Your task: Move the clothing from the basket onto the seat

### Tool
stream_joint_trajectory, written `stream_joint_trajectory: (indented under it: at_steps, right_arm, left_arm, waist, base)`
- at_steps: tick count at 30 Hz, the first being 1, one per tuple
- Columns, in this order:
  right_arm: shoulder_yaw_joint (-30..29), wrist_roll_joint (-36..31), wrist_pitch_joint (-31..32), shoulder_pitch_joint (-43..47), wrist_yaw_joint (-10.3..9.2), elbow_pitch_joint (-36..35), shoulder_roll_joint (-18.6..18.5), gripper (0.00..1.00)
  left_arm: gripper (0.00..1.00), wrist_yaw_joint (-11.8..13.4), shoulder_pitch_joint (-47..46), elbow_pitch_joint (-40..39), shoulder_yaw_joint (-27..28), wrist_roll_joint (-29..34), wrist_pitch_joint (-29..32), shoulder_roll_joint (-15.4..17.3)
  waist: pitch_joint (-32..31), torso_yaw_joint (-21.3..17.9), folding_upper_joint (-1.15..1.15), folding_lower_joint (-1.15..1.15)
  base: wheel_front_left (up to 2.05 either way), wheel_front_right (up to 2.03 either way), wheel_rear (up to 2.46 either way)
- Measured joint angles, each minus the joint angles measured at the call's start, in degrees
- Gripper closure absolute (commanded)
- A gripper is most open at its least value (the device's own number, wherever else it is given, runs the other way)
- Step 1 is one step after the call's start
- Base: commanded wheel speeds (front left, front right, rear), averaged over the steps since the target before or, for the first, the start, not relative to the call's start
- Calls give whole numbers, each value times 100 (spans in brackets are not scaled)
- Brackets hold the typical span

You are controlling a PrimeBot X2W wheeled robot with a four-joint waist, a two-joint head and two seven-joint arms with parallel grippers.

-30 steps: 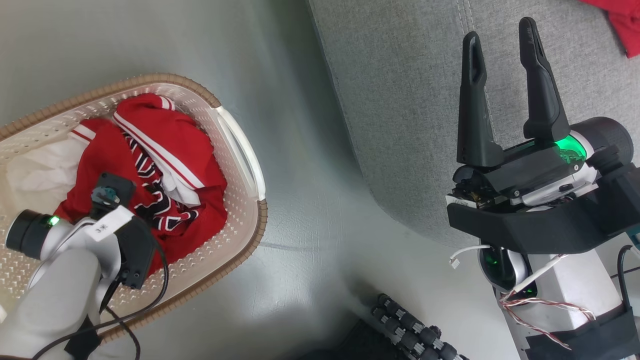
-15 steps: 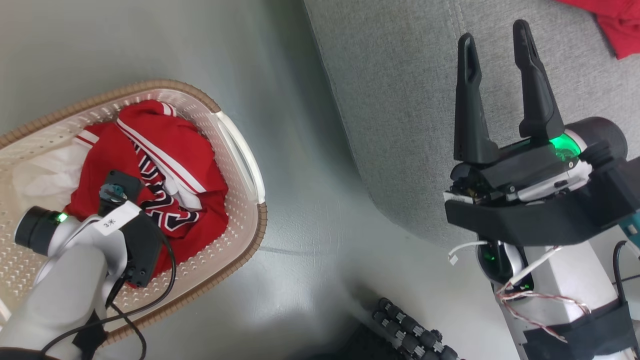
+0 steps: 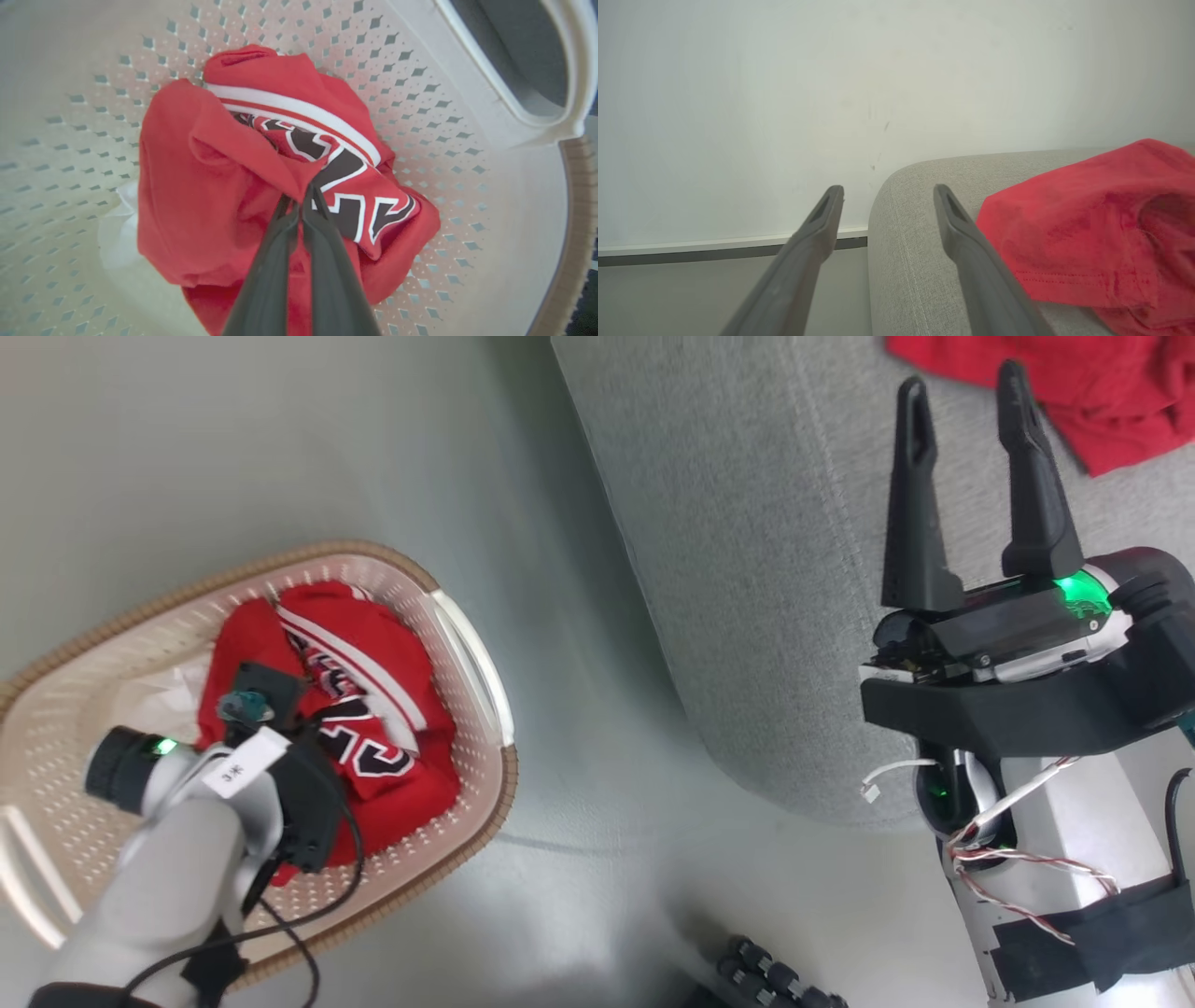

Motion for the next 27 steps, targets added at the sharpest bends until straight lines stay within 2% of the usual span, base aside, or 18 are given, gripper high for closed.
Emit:
stream_joint_trajectory:
  at_steps: [13,27]
  right_arm:
    - [-397,1,0,322,160,559,-162,0]
    - [-651,113,0,747,371,1011,-267,0]
  left_arm:
    - [100,-8,123,-57,-129,-180,-744,-511]
    - [100,-8,386,-622,-506,-503,-1582,-659]
  waist:
    - [-910,447,0,0]
    - [-1985,1116,0,-1]
  base:
    - [0,0,0]
    - [0,0,0]
